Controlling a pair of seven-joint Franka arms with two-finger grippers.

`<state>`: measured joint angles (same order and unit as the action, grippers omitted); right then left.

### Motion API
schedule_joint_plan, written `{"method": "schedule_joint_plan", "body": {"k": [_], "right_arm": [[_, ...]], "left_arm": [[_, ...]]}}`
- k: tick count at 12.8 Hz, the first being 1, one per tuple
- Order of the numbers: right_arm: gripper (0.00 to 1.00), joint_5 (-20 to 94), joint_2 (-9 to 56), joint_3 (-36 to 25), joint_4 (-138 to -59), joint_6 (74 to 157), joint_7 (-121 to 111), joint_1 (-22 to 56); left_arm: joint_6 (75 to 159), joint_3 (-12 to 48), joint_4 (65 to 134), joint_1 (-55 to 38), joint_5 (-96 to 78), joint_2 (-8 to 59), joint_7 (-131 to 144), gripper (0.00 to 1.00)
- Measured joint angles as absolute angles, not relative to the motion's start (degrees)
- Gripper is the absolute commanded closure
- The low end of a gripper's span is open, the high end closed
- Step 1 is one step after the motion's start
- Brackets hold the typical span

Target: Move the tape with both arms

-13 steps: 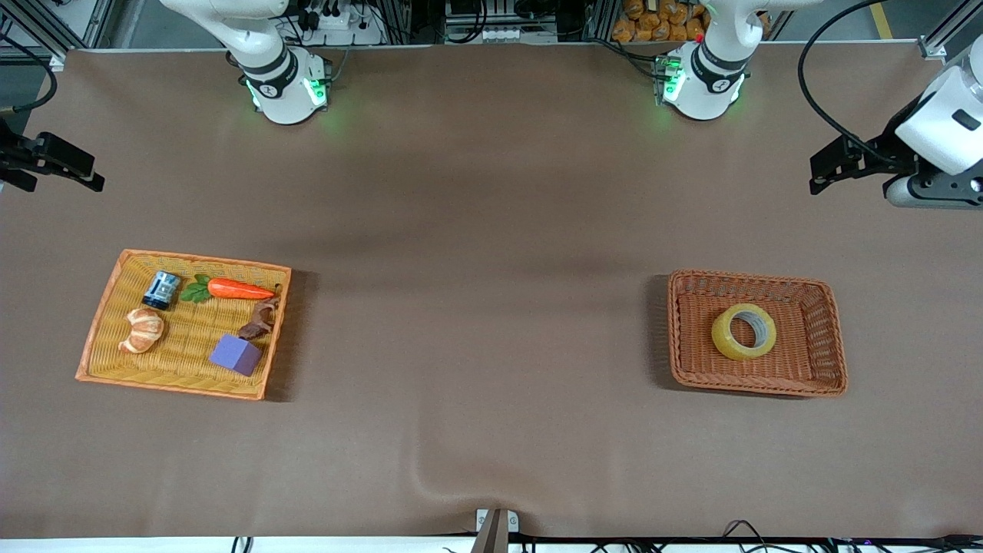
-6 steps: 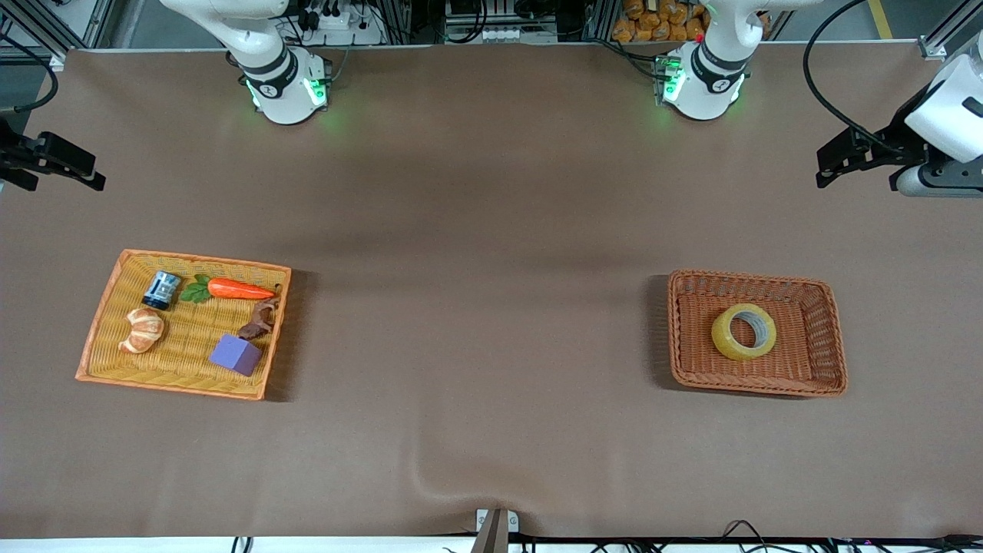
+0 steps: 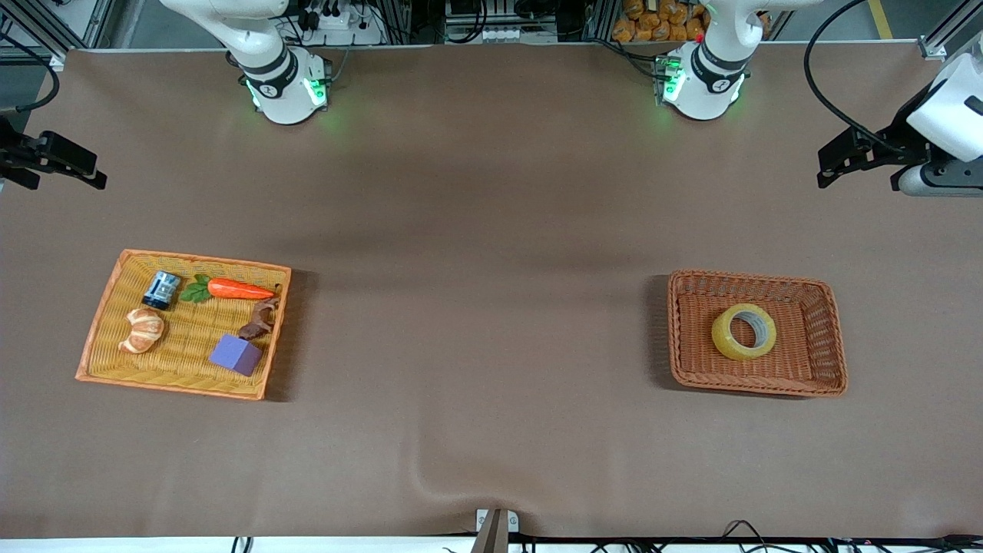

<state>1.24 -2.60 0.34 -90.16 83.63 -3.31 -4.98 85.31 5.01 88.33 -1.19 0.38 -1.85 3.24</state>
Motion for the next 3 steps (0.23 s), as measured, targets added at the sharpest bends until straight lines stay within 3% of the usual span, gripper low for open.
{"method": "schedule_joint_plan", "body": {"k": [3], "right_arm": [[0.00, 1.2, -2.6, 0.3, -90.2, 83.4, -3.3, -5.0]], "left_arm": [[83.9, 5.0, 87.6, -1.2, 0.4, -2.1, 3.2, 0.00]]}}
